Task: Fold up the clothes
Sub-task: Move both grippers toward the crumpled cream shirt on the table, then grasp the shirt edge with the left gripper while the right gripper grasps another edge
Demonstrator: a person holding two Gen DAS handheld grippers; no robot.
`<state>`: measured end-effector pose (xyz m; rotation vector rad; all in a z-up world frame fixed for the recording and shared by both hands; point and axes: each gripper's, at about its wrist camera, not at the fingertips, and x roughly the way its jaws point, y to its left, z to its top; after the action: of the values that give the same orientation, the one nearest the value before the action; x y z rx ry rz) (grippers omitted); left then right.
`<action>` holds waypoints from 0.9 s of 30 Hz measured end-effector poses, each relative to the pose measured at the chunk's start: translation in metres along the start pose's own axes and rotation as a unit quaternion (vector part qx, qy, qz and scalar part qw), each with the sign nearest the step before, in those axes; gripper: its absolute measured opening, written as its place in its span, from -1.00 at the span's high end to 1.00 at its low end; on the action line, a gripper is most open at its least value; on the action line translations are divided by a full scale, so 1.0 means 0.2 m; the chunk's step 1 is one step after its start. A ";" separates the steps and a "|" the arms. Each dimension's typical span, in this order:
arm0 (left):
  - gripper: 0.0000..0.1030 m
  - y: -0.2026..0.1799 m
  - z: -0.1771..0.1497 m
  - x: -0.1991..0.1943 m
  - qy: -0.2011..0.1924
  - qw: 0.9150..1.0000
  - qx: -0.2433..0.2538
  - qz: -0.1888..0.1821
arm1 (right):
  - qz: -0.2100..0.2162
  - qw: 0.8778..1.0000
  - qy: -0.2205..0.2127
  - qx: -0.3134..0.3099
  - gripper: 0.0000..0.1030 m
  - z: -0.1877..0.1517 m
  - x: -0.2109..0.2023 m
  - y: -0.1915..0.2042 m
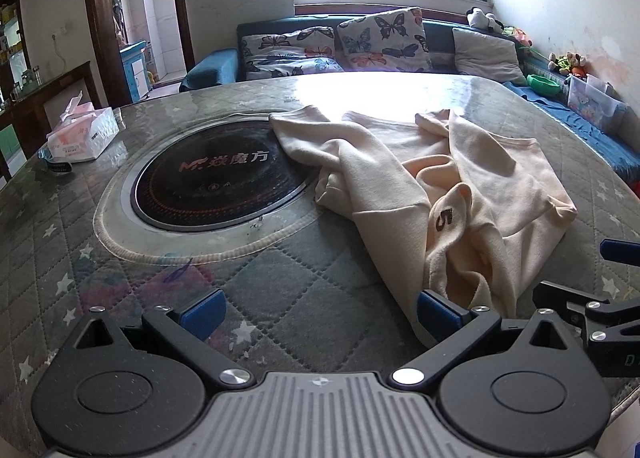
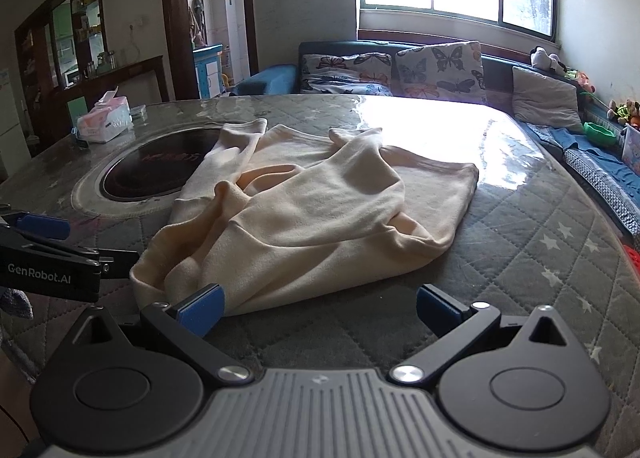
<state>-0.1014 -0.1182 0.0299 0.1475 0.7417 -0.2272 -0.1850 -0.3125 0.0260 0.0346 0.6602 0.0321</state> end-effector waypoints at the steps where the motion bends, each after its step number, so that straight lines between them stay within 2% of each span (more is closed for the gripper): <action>1: -1.00 0.00 0.00 0.00 0.000 1.000 0.000 -0.001 | 0.000 1.000 0.000 -0.001 -1.00 0.00 0.00 0.00; 13: -1.00 0.01 0.09 0.01 -0.018 1.000 0.006 -0.004 | 0.008 1.000 -0.007 -0.010 -1.00 0.07 0.02 0.00; 19: -1.00 0.02 0.20 0.05 -0.032 0.999 0.011 -0.004 | 0.005 1.000 -0.010 -0.018 -0.98 0.17 0.07 -0.04; 27: -0.94 0.03 0.40 0.18 -0.051 0.999 0.014 -0.004 | 0.000 1.000 -0.010 -0.009 -0.73 0.37 0.22 -0.15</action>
<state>-0.0230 -0.1355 0.0634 0.1575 0.6385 -0.2512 -0.1033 -0.3429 0.0563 0.0176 0.6395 0.0379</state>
